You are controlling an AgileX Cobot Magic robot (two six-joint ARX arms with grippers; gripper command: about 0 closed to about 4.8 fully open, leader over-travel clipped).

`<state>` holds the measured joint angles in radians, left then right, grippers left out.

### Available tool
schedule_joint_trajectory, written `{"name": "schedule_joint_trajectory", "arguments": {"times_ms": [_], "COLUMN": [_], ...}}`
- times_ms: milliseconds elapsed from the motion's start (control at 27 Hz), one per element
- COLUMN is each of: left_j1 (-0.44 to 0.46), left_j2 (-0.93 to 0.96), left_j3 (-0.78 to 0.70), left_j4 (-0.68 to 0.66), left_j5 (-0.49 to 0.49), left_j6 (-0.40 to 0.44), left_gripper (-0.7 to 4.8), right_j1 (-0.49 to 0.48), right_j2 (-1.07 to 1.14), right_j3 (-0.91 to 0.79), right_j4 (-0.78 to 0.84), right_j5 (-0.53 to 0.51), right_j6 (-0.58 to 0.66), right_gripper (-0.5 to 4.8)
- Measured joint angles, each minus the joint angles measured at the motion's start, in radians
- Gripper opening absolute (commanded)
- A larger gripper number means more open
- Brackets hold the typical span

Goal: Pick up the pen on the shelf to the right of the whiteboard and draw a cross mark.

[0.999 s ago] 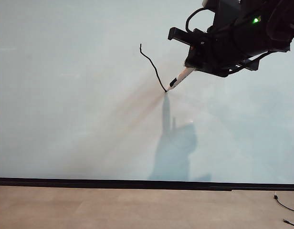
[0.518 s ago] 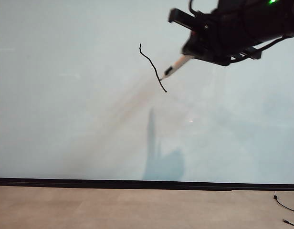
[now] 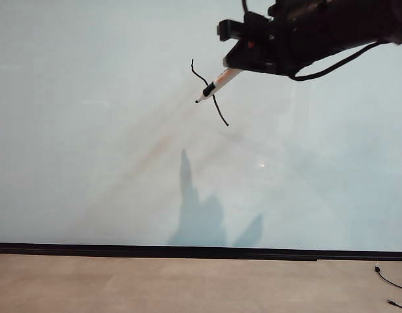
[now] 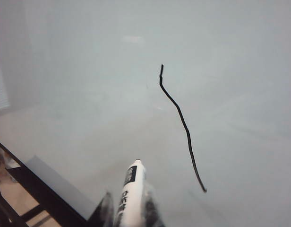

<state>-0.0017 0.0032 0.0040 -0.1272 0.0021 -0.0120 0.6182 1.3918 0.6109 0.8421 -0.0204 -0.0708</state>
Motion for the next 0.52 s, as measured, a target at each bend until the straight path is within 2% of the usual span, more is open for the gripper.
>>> {"name": "schedule_joint_trajectory", "arguments": {"times_ms": [222,518], "left_j1": [0.000,0.000], "left_j2": [0.000,0.000], "left_j3": [0.000,0.000], "left_j4": [0.000,0.000], "left_j5": [-0.002,-0.002], "left_j6": [0.000,0.000], "left_gripper": [-0.04,-0.05], "right_j1": [-0.007,-0.024], "right_j2": [0.049,0.128], "right_j3": [0.061,0.138], "right_j4": [-0.021,-0.043], "right_j5": [-0.027,-0.063], "right_j6": [-0.055,-0.066], "right_gripper": [-0.07,-0.07]}}
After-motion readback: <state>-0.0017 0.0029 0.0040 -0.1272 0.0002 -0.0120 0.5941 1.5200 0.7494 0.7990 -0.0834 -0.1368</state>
